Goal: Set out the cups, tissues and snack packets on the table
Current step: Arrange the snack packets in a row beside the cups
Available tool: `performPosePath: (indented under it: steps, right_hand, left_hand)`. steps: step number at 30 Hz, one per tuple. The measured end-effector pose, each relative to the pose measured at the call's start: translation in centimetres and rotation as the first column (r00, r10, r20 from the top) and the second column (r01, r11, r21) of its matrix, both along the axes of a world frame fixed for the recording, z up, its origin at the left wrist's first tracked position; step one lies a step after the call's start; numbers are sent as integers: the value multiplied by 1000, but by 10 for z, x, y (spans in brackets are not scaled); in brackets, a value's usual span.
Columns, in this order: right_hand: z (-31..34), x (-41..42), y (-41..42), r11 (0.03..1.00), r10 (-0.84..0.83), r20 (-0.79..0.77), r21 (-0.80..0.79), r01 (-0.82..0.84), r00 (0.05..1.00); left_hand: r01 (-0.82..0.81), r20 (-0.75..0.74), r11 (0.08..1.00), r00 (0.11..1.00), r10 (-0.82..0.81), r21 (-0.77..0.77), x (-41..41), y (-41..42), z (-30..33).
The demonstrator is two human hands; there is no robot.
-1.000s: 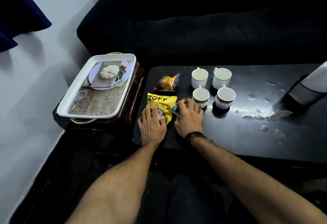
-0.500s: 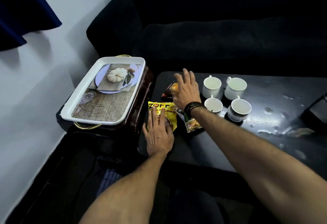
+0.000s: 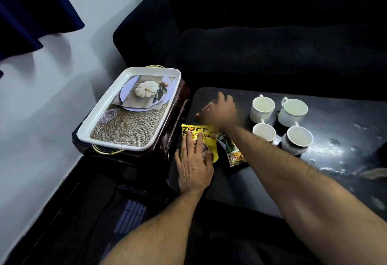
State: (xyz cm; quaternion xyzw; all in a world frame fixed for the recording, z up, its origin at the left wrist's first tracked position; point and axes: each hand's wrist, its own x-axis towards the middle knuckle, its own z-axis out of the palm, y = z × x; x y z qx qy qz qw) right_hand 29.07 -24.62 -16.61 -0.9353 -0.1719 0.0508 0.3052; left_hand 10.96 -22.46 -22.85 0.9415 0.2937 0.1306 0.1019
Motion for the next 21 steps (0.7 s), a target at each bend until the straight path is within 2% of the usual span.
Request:
performPosePath:
  steps: [3, 5, 7, 10, 13, 15, 18, 21]
  right_hand:
    - [3, 7, -15, 931, 266, 34, -270, -248, 963]
    - [-1, 11, -24, 866, 381, -29, -339, -368, 924]
    - [-6, 15, -29, 887, 366, 39, -316, -336, 930]
    - [-4, 20, -20, 954, 243, 176, -224, -202, 954]
    - [-2, 24, -2, 991, 88, 183, -115, -68, 979]
    - [-8, 22, 6, 988, 94, 164, -138, -71, 982]
    - [-16, 16, 6, 966, 162, 269, -240, -97, 950]
    - [-20, 6, 1, 979, 145, 357, -190, -80, 923]
  left_hand:
    - [1, 5, 1000, 1000, -1, 0, 0, -1, 1]
    - [0, 4, 1000, 1000, 0, 7, -1, -2, 1]
    - [-2, 8, 1000, 1000, 2, 10, -1, -3, 2]
    - [-3, 3, 1000, 1000, 3, 16, -1, -3, 1]
    - [0, 6, 1000, 1000, 0, 13, -1, -2, 0]
    - [2, 7, 1000, 1000, -3, 13, 0, -2, 1]
    - [3, 0, 1000, 1000, -3, 14, -1, -2, 2]
    - [-1, 10, 1000, 1000, 1, 24, -1, -2, 1]
